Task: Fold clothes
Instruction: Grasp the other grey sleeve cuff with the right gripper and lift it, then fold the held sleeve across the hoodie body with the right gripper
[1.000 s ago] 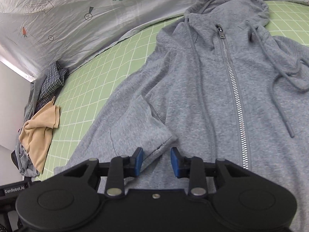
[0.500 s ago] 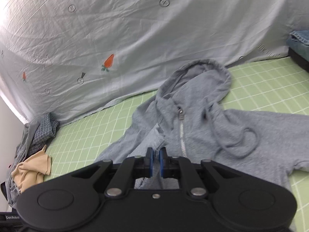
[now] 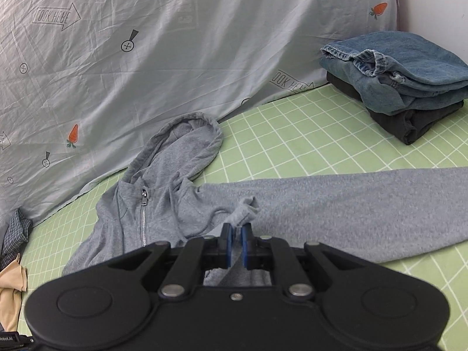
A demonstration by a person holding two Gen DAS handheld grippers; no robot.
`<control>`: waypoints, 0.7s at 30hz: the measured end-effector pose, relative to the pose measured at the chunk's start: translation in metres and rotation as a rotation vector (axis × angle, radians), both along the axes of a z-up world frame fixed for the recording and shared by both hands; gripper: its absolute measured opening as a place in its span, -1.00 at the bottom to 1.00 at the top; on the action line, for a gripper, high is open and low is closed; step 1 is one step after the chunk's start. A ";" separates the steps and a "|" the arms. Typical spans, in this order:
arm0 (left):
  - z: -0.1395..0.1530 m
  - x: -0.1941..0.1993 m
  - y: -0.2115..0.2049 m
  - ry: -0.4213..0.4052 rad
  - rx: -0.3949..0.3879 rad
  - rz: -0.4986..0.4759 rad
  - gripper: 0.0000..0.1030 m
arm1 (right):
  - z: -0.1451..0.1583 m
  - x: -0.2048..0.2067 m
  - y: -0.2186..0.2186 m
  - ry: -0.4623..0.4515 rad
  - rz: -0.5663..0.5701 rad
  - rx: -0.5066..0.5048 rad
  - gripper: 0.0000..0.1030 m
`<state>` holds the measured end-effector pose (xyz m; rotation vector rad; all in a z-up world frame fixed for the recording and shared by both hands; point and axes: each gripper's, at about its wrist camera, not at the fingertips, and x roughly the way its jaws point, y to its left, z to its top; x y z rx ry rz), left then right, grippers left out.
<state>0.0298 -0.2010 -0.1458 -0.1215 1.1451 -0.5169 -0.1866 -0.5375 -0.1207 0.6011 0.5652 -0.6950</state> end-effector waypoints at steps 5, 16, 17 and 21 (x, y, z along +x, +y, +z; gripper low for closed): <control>0.005 0.013 -0.022 -0.038 0.003 0.000 -0.29 | 0.007 -0.002 -0.037 -0.056 -0.063 -0.018 -0.86; -0.016 0.012 -0.041 0.019 0.148 -0.022 -0.30 | 0.016 -0.045 -0.087 -0.071 -0.233 -0.060 -0.86; -0.018 0.013 -0.042 0.024 0.158 -0.026 -0.30 | 0.015 -0.050 -0.090 -0.070 -0.248 -0.060 -0.86; -0.023 0.019 -0.052 0.028 0.207 -0.025 -0.30 | 0.013 -0.069 -0.099 -0.078 -0.300 -0.054 -0.86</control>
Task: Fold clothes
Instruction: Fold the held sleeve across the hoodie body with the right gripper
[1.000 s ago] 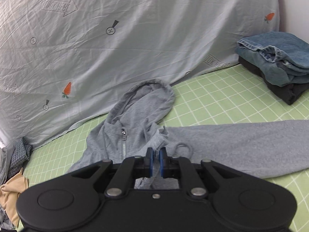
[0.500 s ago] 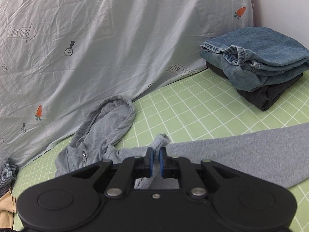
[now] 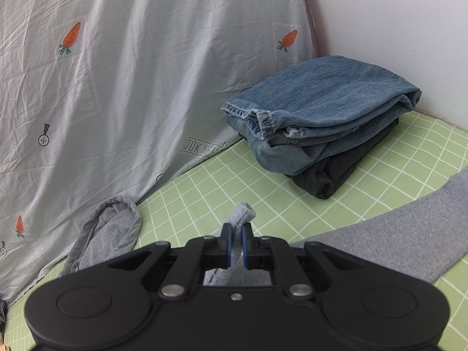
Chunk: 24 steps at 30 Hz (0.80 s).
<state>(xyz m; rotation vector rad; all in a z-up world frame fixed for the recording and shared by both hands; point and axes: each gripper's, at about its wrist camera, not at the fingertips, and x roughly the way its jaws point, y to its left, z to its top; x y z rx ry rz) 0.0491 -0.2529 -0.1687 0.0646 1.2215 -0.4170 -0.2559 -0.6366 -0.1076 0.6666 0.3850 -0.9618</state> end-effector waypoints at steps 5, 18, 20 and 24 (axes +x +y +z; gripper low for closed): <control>-0.003 0.013 -0.006 0.016 -0.001 0.033 -0.29 | -0.002 -0.022 -0.010 0.007 -0.076 -0.002 -0.86; -0.009 0.017 0.004 0.020 0.025 0.076 -0.25 | -0.042 -0.058 -0.012 0.142 -0.180 0.075 -0.86; -0.006 0.017 0.006 0.021 0.032 0.080 -0.25 | -0.056 -0.058 -0.013 0.197 -0.204 0.132 -0.82; 0.004 0.014 0.009 0.022 0.014 0.078 -0.24 | -0.071 -0.068 -0.016 0.222 -0.268 0.207 -0.34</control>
